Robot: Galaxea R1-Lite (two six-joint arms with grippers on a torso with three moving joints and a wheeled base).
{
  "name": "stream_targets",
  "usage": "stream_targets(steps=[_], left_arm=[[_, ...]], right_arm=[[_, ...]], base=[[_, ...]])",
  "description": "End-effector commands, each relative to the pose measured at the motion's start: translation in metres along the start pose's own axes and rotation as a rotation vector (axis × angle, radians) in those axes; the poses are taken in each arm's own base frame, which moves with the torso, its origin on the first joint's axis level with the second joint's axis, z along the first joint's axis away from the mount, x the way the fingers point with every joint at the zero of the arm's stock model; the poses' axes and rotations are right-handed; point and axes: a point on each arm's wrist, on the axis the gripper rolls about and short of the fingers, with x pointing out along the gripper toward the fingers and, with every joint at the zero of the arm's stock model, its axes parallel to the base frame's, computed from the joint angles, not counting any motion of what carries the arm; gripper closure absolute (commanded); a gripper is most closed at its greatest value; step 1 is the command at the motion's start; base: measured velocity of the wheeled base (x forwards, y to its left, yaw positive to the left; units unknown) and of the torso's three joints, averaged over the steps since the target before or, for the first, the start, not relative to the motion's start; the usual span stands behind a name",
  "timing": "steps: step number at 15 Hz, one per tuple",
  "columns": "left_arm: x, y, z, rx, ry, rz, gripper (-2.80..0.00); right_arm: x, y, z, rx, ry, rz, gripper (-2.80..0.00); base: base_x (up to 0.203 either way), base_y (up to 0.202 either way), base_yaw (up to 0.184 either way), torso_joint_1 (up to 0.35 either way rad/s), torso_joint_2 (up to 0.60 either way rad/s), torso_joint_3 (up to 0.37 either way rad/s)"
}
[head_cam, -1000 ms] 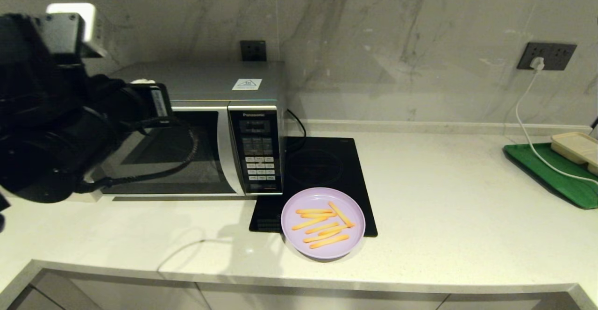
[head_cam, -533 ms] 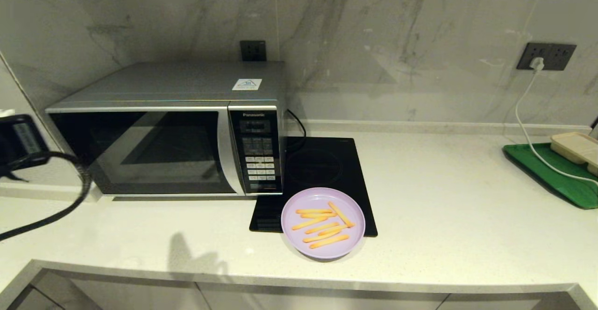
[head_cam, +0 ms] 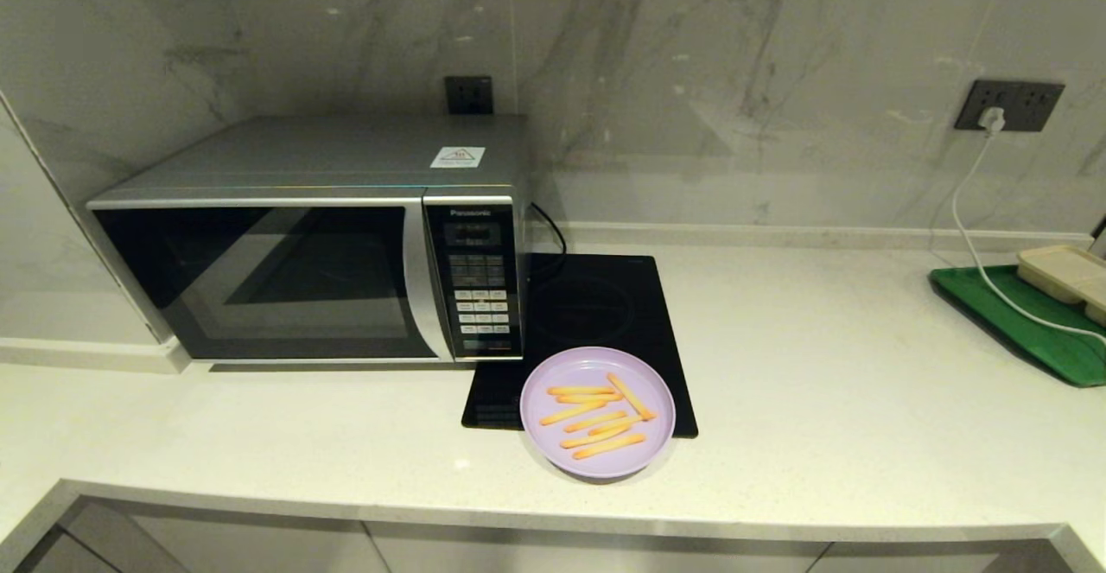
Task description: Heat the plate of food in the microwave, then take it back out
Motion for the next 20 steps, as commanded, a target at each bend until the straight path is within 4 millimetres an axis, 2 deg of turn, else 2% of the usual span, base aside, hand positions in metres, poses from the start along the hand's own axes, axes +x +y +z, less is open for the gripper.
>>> stream_targets(steps=[1,3,6,8,9,11,20], left_arm=[[-0.024,0.023,-0.021,-0.035,-0.045,0.082,0.00],[-0.038,0.031,-0.036,-0.052,-0.100,-0.021,0.00],[-0.061,0.040,-0.065,-0.009,-0.189,-0.330,0.00],[-0.061,0.028,-0.092,0.040,-0.107,-0.640,0.00],[-0.060,0.021,-0.107,0.045,-0.040,-0.728,0.00],[-0.057,0.013,-0.132,0.018,0.058,-0.794,0.00],[-0.057,0.013,-0.132,-0.038,0.078,-0.786,0.00]], right_arm=[[0.000,0.000,0.000,0.001,0.001,0.000,0.00],[0.000,0.000,0.000,0.001,0.001,0.001,0.00],[0.000,0.000,0.000,0.002,0.001,0.001,0.00],[0.000,0.000,0.000,0.002,0.001,0.000,0.00],[0.000,0.000,0.000,0.002,0.001,0.000,0.00],[0.000,0.000,0.000,0.002,0.001,0.000,0.00],[0.000,0.000,0.000,0.002,0.001,0.000,0.00]], base=[[0.000,0.000,0.000,0.000,0.00,0.000],[0.000,0.000,0.000,0.000,0.00,0.000],[0.000,0.000,0.000,0.000,0.00,0.000],[0.000,0.000,0.000,0.000,0.00,0.000],[0.000,0.000,0.000,0.000,0.00,0.000],[0.000,0.000,0.000,0.000,0.00,0.000],[0.000,0.000,0.000,0.000,0.00,0.000]])
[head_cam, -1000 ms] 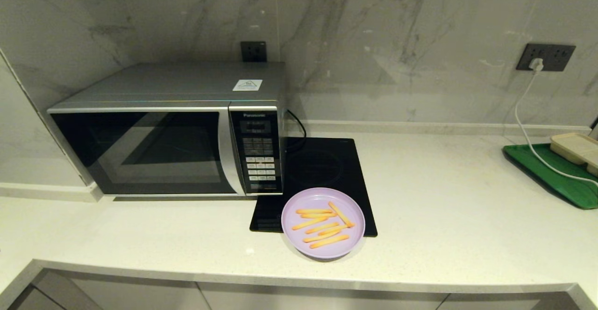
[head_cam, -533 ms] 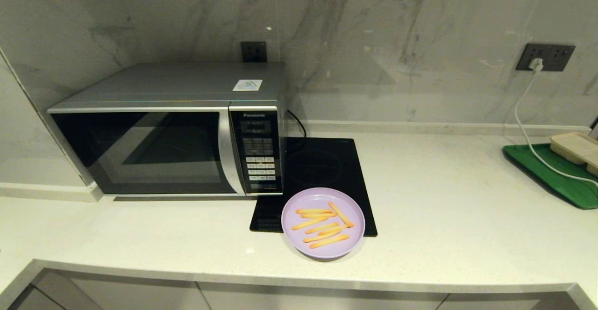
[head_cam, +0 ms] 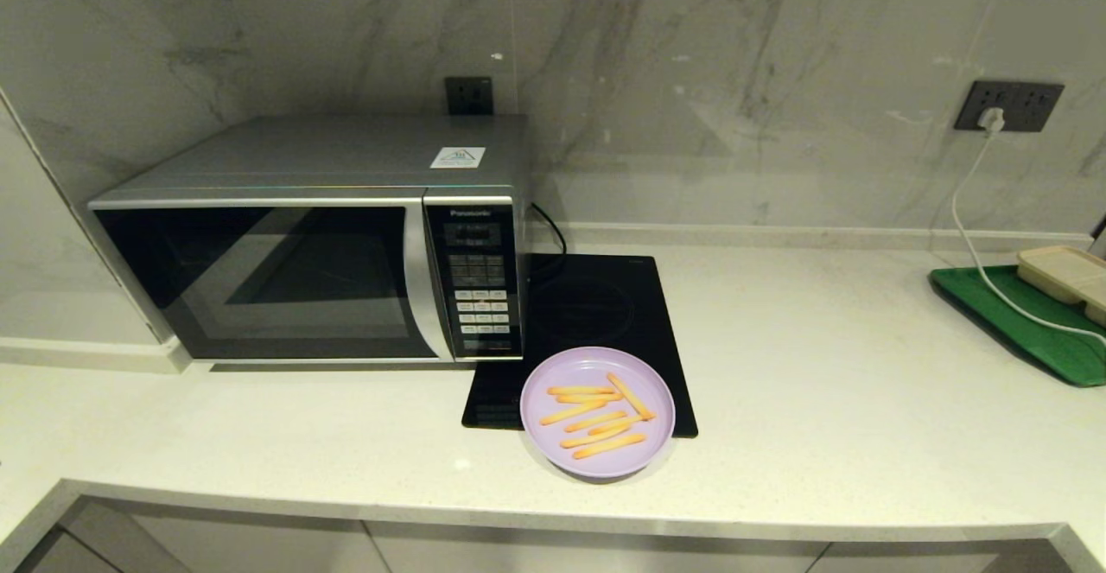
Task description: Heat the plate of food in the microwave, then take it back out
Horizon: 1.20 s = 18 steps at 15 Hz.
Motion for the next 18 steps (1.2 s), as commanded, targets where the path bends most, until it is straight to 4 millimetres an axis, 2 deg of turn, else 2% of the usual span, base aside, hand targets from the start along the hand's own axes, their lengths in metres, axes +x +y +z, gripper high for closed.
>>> stream_targets(steps=[1,6,9,18], left_arm=[[0.0002,0.0004,0.0000,-0.051,0.000,0.016,0.00],[0.0002,0.0008,0.0001,-0.106,-0.002,0.034,0.00],[0.0003,-0.0004,0.0004,0.023,-0.008,-0.020,0.00],[0.0004,-0.0002,0.0001,-0.006,-0.008,-0.012,0.00]], right_arm=[[0.0001,0.0000,-0.0001,0.000,0.002,0.000,0.00],[0.0001,0.0000,-0.0001,0.000,0.002,0.000,0.00],[0.0001,0.0000,-0.0001,0.000,0.002,0.000,0.00],[0.0001,0.0000,-0.0001,-0.001,0.002,-0.002,0.00]], base=[[0.000,0.000,0.000,0.000,0.00,0.000],[0.000,0.000,0.000,0.000,0.00,0.000],[0.000,0.000,0.000,0.000,0.00,0.000],[0.000,0.000,0.000,0.000,0.00,0.000]])
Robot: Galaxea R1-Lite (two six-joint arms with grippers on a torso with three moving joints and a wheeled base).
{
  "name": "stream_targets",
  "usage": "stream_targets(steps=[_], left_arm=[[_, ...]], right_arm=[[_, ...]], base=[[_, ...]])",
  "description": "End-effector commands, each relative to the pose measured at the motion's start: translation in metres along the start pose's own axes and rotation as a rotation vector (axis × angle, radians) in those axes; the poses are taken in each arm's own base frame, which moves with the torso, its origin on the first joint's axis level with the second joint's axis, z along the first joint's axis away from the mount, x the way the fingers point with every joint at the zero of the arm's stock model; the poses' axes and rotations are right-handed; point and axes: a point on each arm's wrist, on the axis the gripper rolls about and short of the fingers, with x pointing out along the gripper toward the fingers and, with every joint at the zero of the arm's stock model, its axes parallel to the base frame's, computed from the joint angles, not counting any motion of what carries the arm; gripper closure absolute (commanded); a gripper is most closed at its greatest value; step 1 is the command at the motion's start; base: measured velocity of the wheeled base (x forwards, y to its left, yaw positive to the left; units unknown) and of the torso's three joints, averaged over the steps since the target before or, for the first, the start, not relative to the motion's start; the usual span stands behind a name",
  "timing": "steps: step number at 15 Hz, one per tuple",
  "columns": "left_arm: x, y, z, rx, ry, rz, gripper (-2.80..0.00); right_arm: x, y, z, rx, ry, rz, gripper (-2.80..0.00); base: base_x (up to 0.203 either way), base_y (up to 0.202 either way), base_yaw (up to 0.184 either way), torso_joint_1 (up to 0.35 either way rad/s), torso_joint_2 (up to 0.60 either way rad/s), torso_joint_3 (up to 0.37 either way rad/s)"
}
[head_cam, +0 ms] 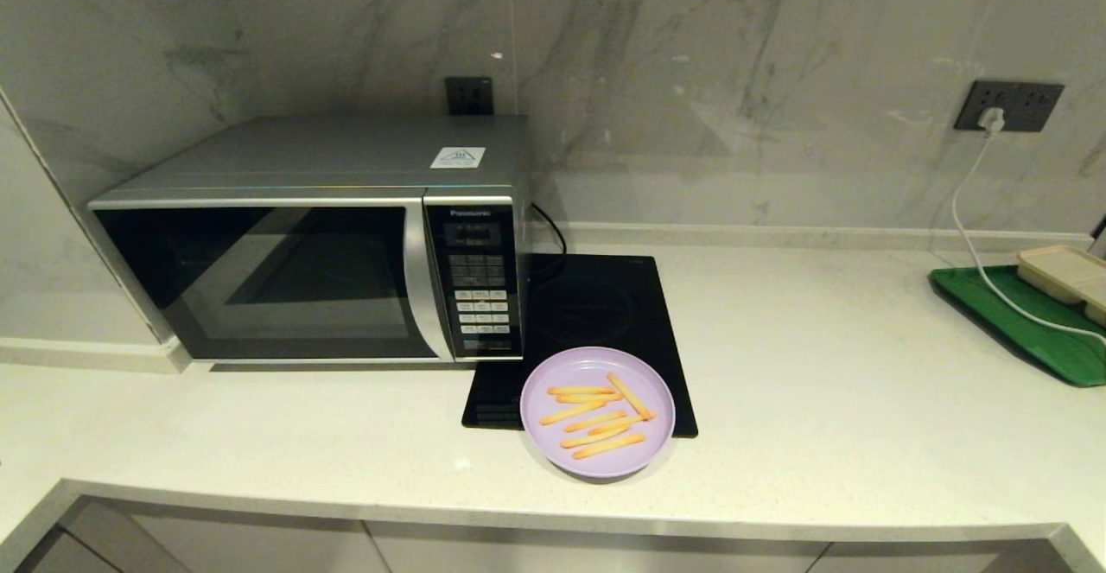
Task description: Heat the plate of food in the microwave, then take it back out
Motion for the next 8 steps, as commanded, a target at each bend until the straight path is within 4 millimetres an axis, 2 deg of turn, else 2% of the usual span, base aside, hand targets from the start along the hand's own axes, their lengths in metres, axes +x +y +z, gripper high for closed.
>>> stream_targets(steps=[1,8], left_arm=[[0.0001,0.0000,0.0000,0.000,0.000,0.000,0.00],[0.0001,0.0000,0.0001,0.000,0.001,0.000,0.00]], right_arm=[[0.0001,-0.0001,0.0000,0.000,0.002,0.000,0.00],[-0.0001,-0.0004,-0.0001,0.006,0.003,-0.015,0.00]], base=[[0.000,0.000,0.000,0.000,0.00,0.000],[0.000,0.000,0.000,0.000,0.00,0.000]])
